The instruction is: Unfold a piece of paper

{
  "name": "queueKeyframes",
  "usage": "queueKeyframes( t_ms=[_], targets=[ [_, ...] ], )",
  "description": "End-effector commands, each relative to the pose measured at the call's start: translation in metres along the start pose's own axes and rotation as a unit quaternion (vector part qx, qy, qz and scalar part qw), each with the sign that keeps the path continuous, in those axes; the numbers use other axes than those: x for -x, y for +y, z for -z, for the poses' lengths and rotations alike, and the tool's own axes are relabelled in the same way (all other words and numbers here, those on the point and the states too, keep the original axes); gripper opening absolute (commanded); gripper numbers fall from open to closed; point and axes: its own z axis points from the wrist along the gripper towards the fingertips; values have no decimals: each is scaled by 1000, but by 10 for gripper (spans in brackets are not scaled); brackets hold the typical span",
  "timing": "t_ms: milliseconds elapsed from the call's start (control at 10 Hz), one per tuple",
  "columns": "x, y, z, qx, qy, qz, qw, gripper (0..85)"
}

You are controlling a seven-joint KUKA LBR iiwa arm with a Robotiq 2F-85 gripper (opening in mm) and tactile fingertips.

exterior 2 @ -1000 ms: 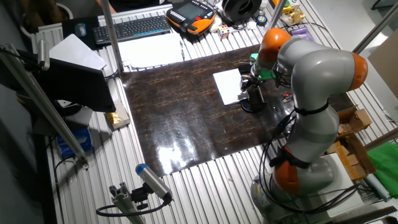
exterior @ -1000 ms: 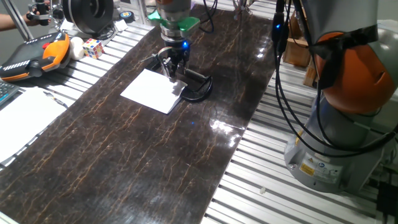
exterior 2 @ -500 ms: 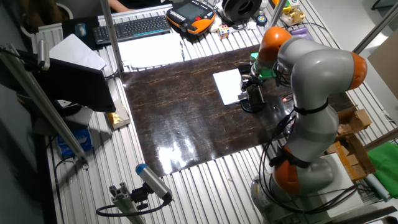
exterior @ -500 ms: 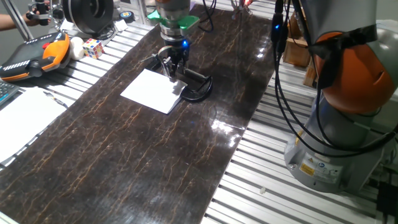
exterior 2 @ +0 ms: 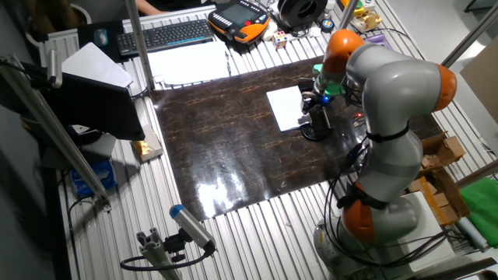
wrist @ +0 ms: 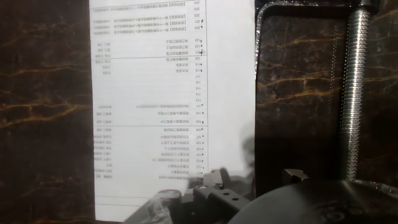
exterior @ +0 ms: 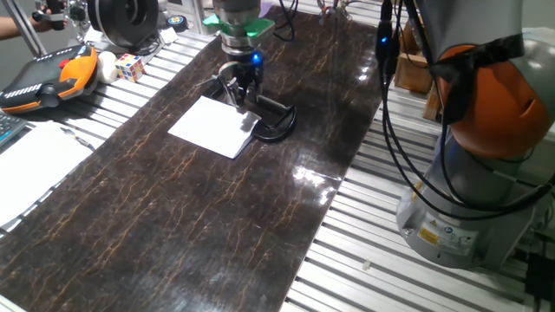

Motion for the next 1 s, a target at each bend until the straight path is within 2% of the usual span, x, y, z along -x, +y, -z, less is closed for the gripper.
queueKeyframes(
  t_ms=[0,200,500,600,700,900],
  targets=[
    [0,0,0,0,0,1,1000,527],
    [0,0,0,3,2,3,1000,530],
    [0,0,0,14,37,-22,999,530],
    [0,0,0,15,44,-32,998,533],
    [0,0,0,13,45,-39,998,537],
    [0,0,0,16,37,-46,998,540]
  ],
)
